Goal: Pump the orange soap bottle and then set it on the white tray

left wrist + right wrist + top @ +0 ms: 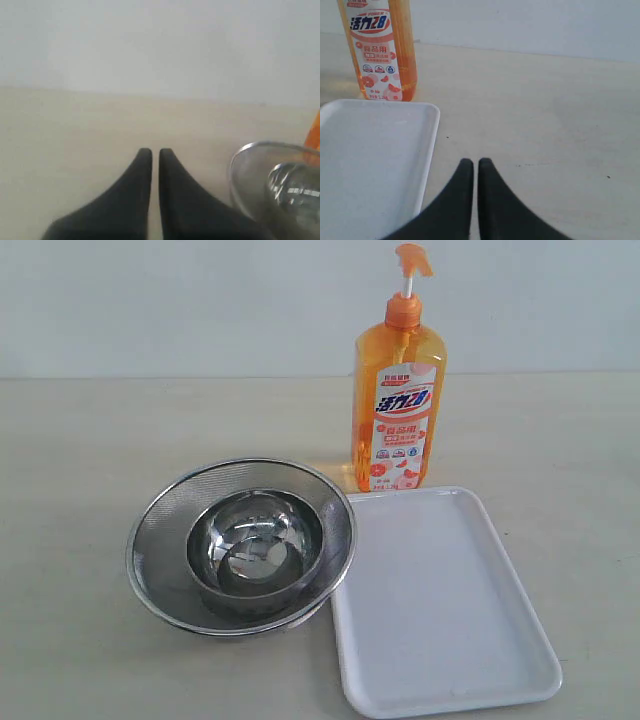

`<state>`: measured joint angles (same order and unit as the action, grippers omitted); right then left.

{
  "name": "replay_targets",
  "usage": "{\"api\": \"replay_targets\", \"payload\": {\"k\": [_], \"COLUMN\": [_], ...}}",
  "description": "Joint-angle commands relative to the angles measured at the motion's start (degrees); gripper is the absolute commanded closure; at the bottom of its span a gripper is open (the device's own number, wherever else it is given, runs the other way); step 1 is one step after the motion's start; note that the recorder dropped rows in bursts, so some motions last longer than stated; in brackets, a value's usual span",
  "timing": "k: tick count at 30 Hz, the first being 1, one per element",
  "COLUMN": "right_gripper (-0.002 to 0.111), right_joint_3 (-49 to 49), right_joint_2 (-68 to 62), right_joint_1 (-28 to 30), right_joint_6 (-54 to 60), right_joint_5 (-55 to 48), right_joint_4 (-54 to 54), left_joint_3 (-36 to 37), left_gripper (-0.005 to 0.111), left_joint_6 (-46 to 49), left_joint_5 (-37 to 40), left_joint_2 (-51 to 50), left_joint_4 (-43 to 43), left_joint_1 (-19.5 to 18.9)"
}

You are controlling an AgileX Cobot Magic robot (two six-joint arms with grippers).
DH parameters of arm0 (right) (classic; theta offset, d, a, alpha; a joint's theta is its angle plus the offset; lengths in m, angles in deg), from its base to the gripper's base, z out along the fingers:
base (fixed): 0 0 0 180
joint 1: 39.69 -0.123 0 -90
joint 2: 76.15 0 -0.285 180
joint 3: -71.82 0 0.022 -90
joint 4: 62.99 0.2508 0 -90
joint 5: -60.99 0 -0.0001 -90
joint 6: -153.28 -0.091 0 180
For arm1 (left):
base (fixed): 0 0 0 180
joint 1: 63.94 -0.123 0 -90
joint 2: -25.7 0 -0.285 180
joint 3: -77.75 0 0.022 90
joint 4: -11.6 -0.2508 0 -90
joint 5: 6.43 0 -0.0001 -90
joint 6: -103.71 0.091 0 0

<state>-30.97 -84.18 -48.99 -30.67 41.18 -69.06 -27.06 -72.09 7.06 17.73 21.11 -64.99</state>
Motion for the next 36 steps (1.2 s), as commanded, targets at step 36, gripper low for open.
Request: {"api": "replay_targets", "payload": {"k": [36], "right_gripper": [0.107], "right_joint_3": [0.01], "right_joint_2": [0.24], "right_joint_1": [0.18], "right_joint_6": [-0.06], "right_joint_5": [0.72], "right_joint_4": [-0.49], "left_joint_3": [-45.74], "left_gripper": [0.102], "left_joint_6": [101.43], "left_joint_5": [37.19], "left_joint_2": [-64.33], "left_joint_4": [90.44], "left_joint_1": [4.43]}}
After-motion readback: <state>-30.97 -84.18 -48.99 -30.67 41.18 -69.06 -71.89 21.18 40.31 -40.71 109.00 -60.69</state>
